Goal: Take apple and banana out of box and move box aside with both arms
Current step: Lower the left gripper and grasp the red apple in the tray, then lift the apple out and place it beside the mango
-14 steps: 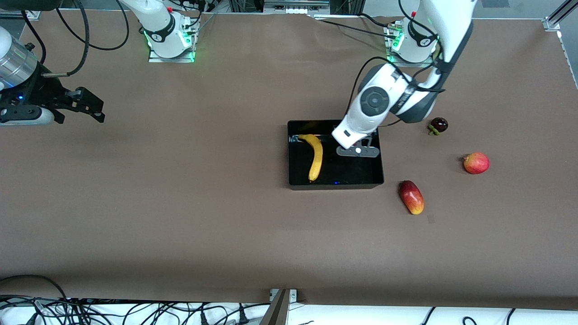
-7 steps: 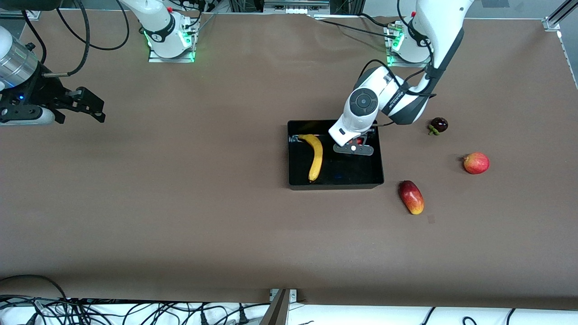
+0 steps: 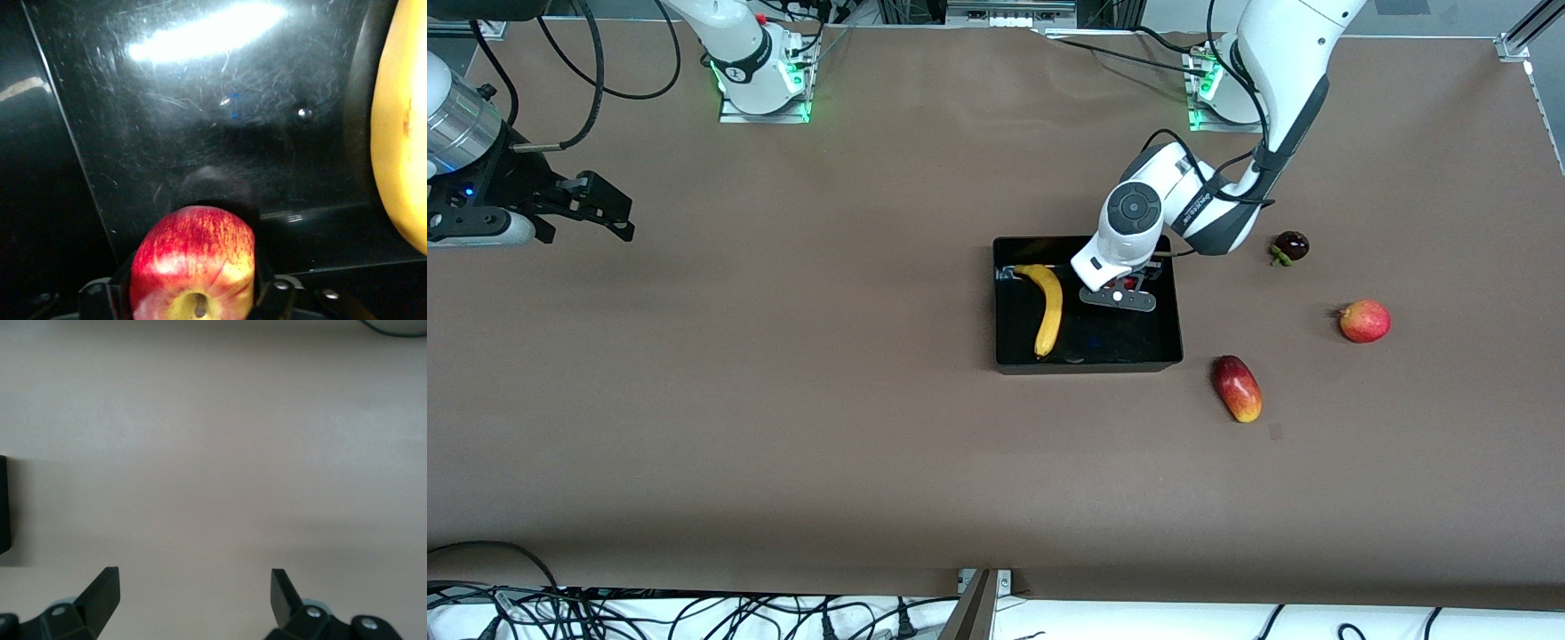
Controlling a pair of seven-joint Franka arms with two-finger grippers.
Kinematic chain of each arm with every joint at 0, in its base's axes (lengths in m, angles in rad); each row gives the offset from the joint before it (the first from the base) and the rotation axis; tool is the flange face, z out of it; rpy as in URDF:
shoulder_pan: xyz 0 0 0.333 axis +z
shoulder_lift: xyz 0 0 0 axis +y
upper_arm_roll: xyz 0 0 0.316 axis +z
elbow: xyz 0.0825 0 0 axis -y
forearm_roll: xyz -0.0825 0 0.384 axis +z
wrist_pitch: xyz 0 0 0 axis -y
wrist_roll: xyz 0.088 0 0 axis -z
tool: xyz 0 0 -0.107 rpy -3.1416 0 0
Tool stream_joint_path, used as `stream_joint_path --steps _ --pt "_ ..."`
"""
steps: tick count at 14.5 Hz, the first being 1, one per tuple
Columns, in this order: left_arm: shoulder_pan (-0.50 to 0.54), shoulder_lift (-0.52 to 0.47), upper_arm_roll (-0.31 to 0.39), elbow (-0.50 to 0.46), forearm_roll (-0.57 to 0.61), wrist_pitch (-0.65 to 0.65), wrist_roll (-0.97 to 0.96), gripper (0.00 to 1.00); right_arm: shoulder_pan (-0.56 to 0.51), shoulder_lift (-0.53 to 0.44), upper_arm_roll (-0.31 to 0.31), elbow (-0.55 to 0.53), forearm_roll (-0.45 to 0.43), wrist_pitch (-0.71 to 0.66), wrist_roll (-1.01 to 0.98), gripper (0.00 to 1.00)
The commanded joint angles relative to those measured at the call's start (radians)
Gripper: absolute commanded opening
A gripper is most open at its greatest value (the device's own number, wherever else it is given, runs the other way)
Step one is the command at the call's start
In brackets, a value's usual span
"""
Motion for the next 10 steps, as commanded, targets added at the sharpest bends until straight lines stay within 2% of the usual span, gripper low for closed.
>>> stream_joint_path --steps 1,3,5,7,10 --pt "0.005 -0.040 -0.003 0.019 0.024 -0.030 -0.009 0.30 0.004 0.000 -0.002 0.014 -0.008 -0.015 0.002 1.00" --pt "0.005 -0.089 -0.003 0.071 0.024 -0.128 -0.001 0.30 0.004 0.000 0.000 0.014 -0.008 -0.016 0.002 1.00" --pt "0.005 -0.117 -0.004 0.163 0.018 -0.293 0.006 0.30 0.004 0.000 0.000 0.014 -0.008 -0.016 0.002 1.00" --pt "0.026 -0.120 0.002 0.245 0.016 -0.433 0.092 0.30 0.005 0.000 0.000 0.014 -0.008 -0.016 0.002 1.00" --pt "0.181 -0.131 -0.003 0.239 0.016 -0.507 0.387 0.30 0.004 0.000 0.000 0.014 -0.006 -0.015 0.002 1.00"
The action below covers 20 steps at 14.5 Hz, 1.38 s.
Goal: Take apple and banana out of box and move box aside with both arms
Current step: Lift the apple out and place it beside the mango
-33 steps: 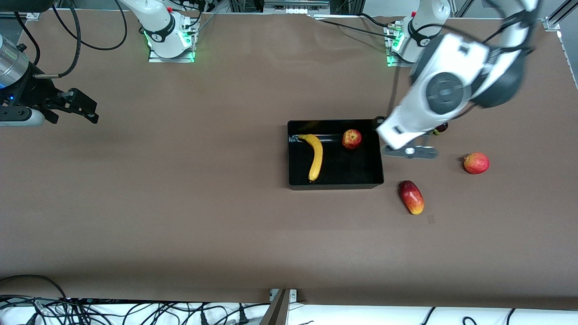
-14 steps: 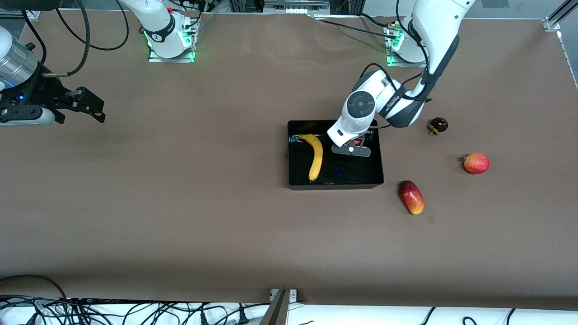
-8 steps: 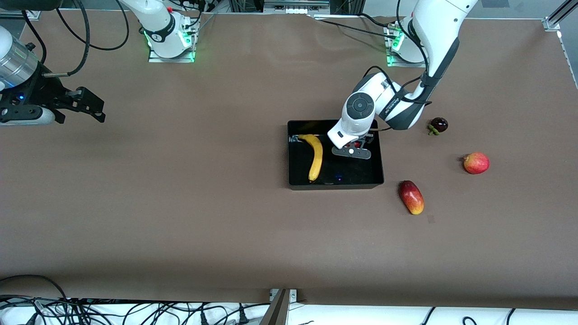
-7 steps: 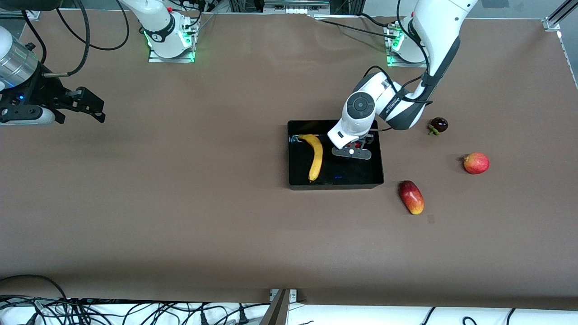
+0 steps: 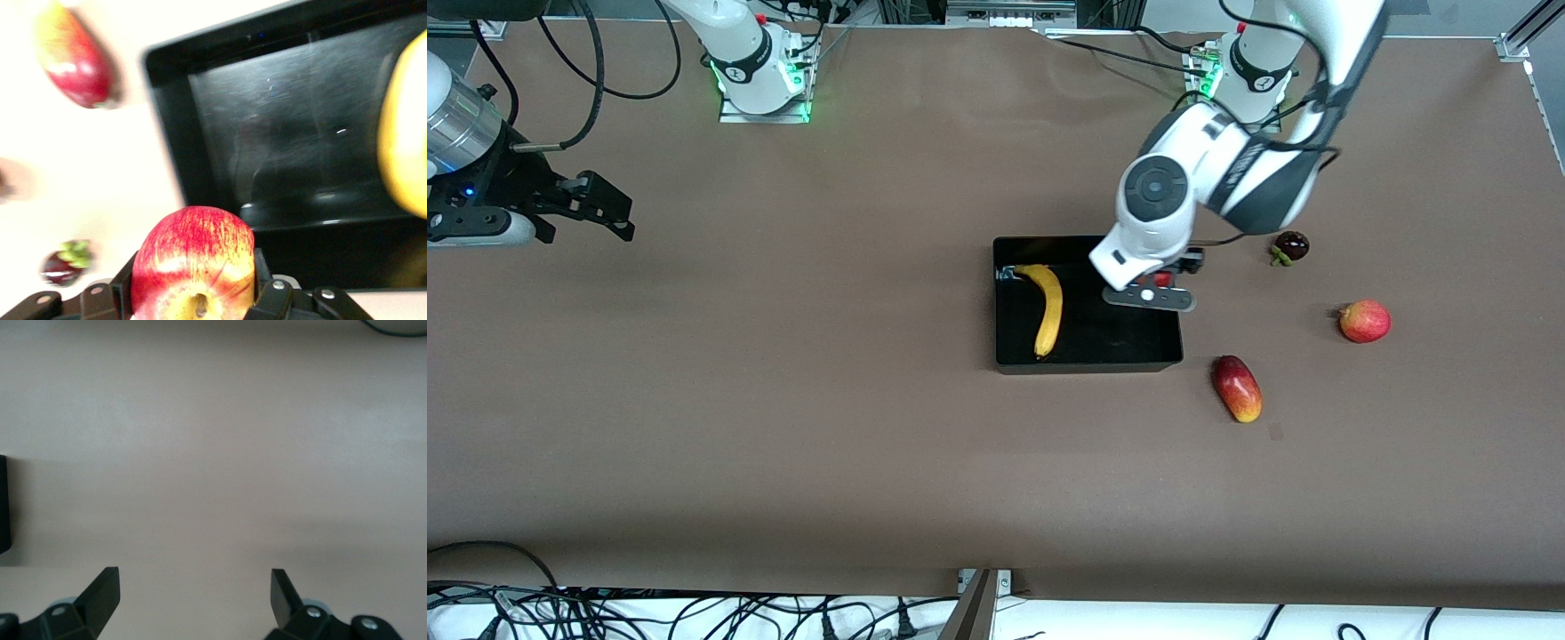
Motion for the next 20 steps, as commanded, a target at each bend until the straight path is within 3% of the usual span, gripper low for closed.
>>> stream_joint_path --steps 1,3,7,8,10,11,12,13,17,20 --pt "0.164 0.008 -0.009 -0.039 0.013 -0.028 0.288 0.30 0.005 0.000 0.000 0.014 -0.006 -0.014 0.002 1.00" --pt "0.275 0.011 -0.010 -0.111 0.009 0.013 0.392 0.31 0.005 0.000 0.000 0.014 -0.006 -0.014 0.002 1.00" --pt "0.364 0.006 -0.007 -0.346 0.021 0.353 0.431 0.31 0.005 0.000 0.000 0.014 -0.006 -0.015 0.002 1.00" --pt "0.376 0.009 -0.007 -0.384 0.021 0.424 0.431 0.31 0.005 0.000 0.000 0.014 -0.006 -0.015 0.002 1.00" --pt "0.378 0.019 -0.007 -0.393 0.021 0.440 0.431 0.32 0.005 0.000 0.000 0.014 -0.008 -0.014 0.002 1.00" --pt "0.378 0.023 -0.007 -0.394 0.021 0.442 0.431 0.37 0.005 0.000 0.000 0.014 -0.008 -0.014 0.002 1.00" --pt "0.378 0.032 -0.009 -0.396 0.021 0.448 0.429 0.62 0.005 0.000 0.000 0.014 -0.008 -0.014 0.002 1.00" --pt "0.384 0.040 -0.009 -0.396 0.021 0.455 0.428 1.00 0.005 0.000 0.000 0.014 -0.008 -0.014 0.002 1.00" --pt "0.387 0.010 -0.021 -0.365 0.006 0.439 0.417 1.00 0.005 0.000 0.000 0.014 -0.006 -0.014 0.002 1.00" --pt "0.380 -0.004 -0.134 -0.194 0.001 0.263 0.299 1.00 0.005 0.000 0.000 0.014 -0.006 -0.014 0.002 1.00"
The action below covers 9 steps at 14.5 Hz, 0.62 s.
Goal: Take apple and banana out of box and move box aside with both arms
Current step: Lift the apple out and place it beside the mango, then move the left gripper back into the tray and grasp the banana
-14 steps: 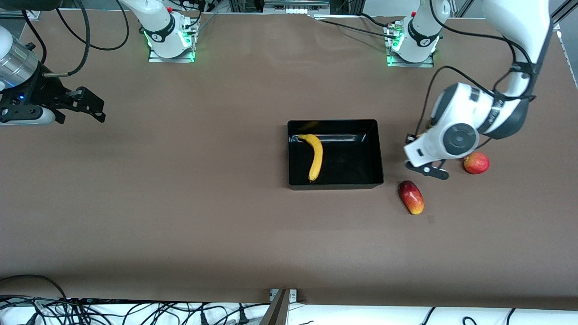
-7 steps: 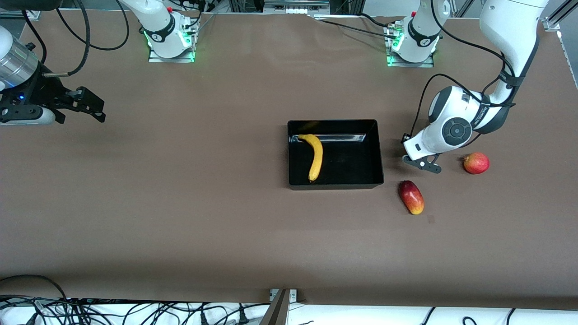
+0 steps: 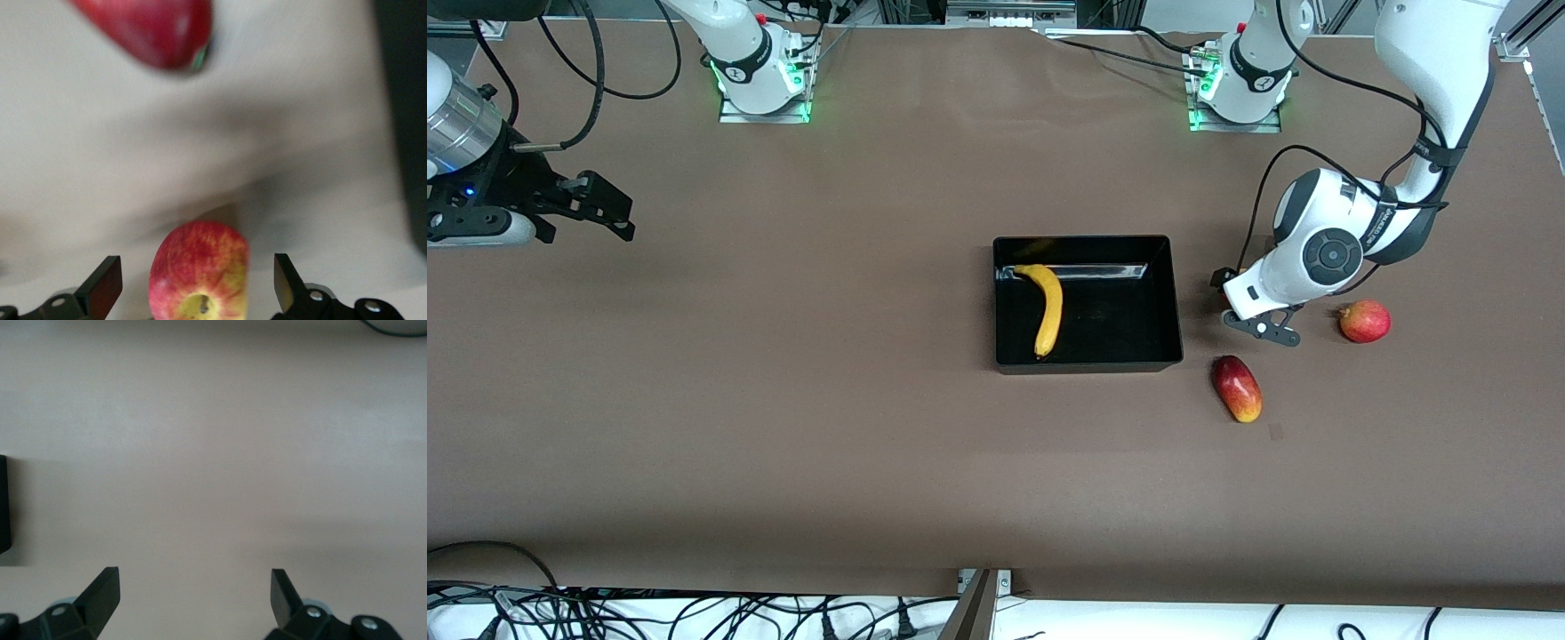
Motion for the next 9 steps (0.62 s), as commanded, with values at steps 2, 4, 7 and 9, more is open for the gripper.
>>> stream_joint_path --steps 2,4,7,9 --pt "-0.045 0.021 -0.150 0.274 -0.005 -0.291 -0.247 1.00 0.005 0.000 0.000 0.014 -0.006 -0.014 0.002 1.00" --pt "-0.139 0.079 -0.156 0.373 -0.022 -0.315 -0.367 1.00 0.005 0.000 0.000 0.014 -0.005 -0.015 0.002 1.00" --pt "-0.246 0.196 -0.155 0.489 -0.093 -0.297 -0.565 1.00 0.005 -0.002 0.000 0.014 -0.005 -0.015 0.002 1.00" --pt "-0.305 0.237 -0.150 0.476 -0.090 -0.197 -0.639 1.00 0.005 -0.002 0.000 0.014 -0.005 -0.015 0.002 1.00"
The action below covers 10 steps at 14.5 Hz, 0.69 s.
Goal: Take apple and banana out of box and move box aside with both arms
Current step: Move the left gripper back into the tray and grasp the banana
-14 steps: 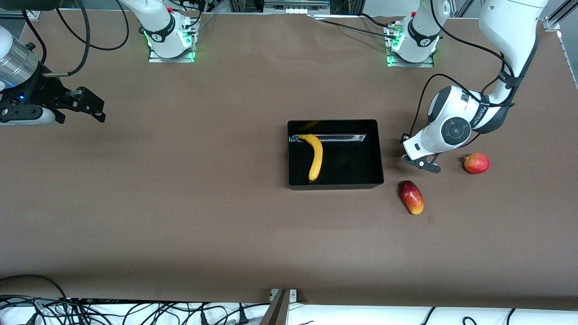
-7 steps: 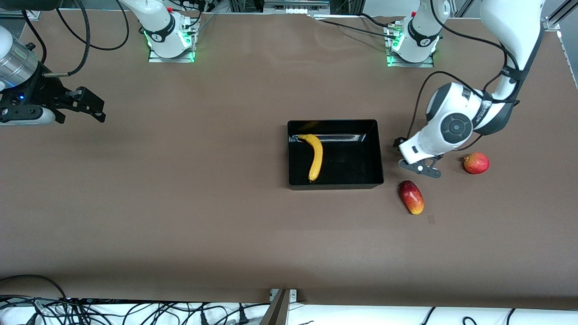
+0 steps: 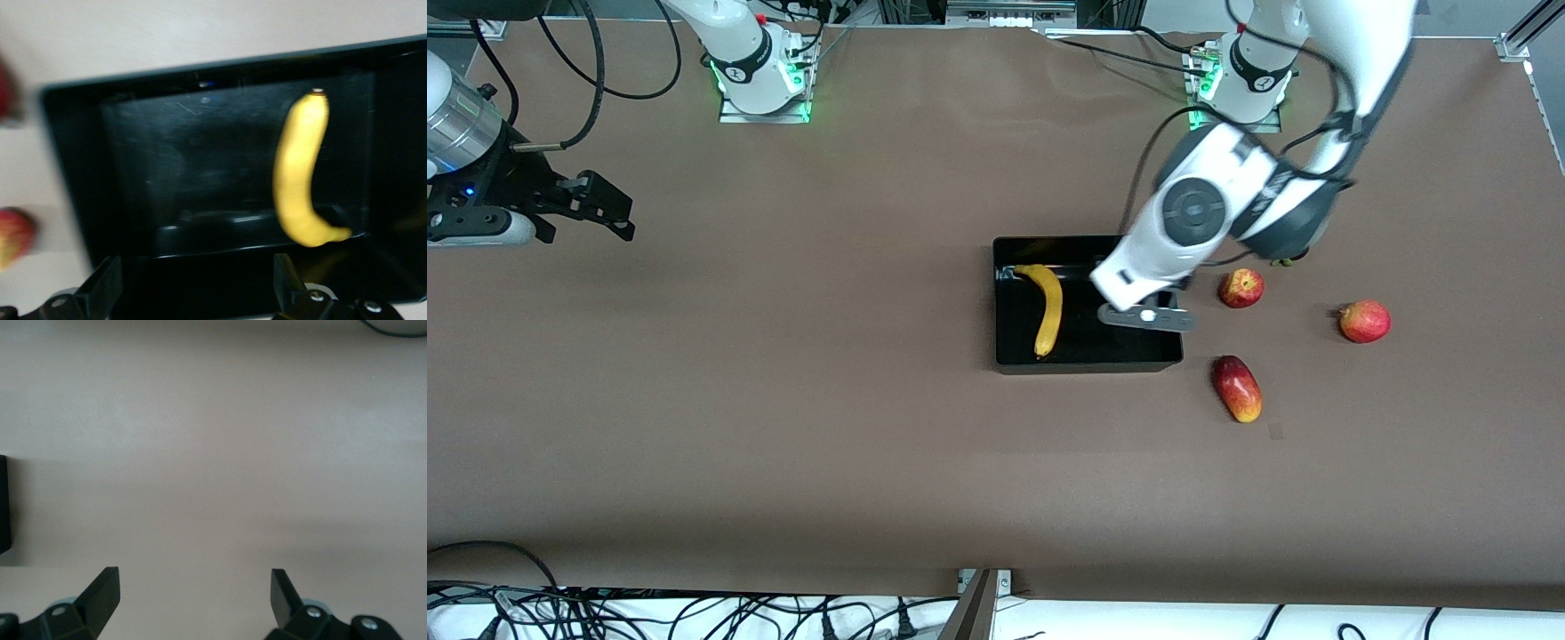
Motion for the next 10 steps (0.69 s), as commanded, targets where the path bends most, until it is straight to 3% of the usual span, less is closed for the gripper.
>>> stream_joint_path --steps 1,7,8,10 --pt "-0.053 0.135 0.010 0.045 -0.012 0.109 -0.101 1.00 0.005 0.000 -0.001 0.013 -0.005 -0.015 0.002 1.00" --pt "-0.118 0.247 0.020 -0.038 0.141 0.351 -0.216 1.00 0.005 -0.001 -0.001 0.013 -0.005 -0.015 0.002 1.00" --pt "-0.125 0.256 0.022 -0.038 0.153 0.361 -0.231 0.96 0.005 -0.001 -0.001 0.013 -0.005 -0.015 0.002 1.00" --pt "-0.135 0.270 0.022 -0.038 0.160 0.362 -0.253 0.63 0.005 -0.001 -0.001 0.013 -0.005 -0.015 0.002 1.00"
